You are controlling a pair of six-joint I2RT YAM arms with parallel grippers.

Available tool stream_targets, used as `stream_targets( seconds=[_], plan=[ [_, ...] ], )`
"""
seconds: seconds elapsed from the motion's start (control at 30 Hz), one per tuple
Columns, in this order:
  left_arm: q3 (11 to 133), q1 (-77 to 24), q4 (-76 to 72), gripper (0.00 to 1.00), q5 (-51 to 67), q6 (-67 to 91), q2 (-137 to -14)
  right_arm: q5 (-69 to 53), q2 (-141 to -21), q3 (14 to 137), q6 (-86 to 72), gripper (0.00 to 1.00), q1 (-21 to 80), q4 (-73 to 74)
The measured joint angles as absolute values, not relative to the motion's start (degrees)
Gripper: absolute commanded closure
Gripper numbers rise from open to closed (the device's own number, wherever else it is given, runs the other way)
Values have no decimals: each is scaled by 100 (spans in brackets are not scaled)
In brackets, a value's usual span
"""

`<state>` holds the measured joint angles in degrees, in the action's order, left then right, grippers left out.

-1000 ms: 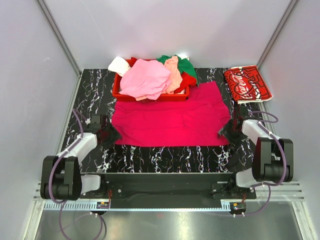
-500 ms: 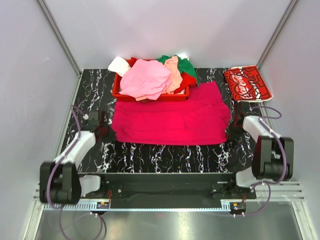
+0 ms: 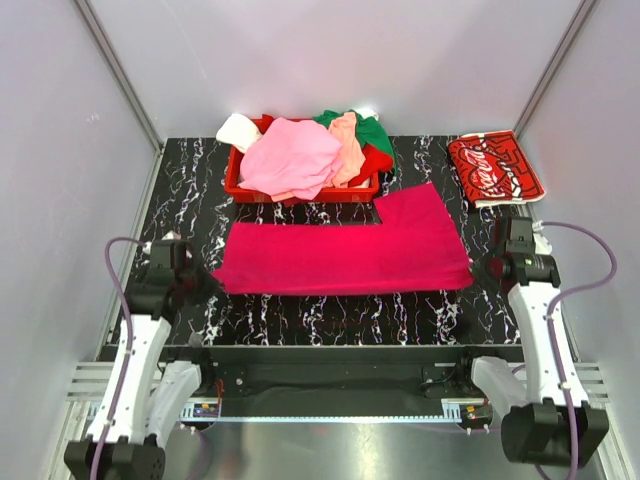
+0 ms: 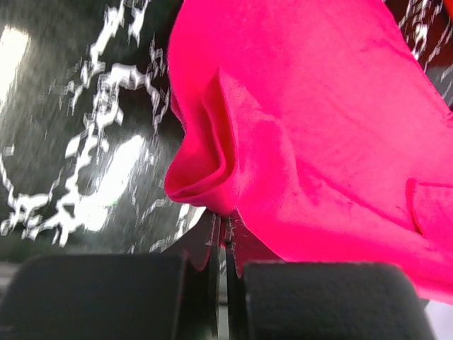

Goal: Fold and stack the t-shirts
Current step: Fold the tshirt

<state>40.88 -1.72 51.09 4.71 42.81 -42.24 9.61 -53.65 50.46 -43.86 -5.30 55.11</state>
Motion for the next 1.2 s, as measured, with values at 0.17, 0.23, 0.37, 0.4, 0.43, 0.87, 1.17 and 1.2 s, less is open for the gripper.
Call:
stream_targets(
  seconds=[0.17,0.23,0.37,0.4,0.43,0.87,1.17,1.2],
  plan=[
    [4069,-163,5870,61,666,4154,-3531,899,-4740,5046,-4685,11,-534,6119],
    [4071,-139,6198,38,757,4099,-3269,871,-4410,5046,-4746,0,-543,6294],
    [4145,-139,6845,29,913,3994,-2753,858,-3730,5162,-4786,0,-543,6683],
    [4235,-139,7028,29,928,3964,-2635,895,-3607,5266,-4783,0,-543,6748],
    [4351,-139,7164,28,939,3931,-2567,913,-3538,5382,-4759,0,-543,6759],
    [5081,-163,6753,25,355,3140,-2759,-169,-7207,6674,-3562,7,-541,4860],
    [5190,-163,5887,26,274,2473,-3634,-309,-11430,10289,-2768,15,-543,4423],
    [5164,-163,5752,26,395,2429,-3717,-329,-11832,10637,-2692,15,-543,4427]
  ],
)
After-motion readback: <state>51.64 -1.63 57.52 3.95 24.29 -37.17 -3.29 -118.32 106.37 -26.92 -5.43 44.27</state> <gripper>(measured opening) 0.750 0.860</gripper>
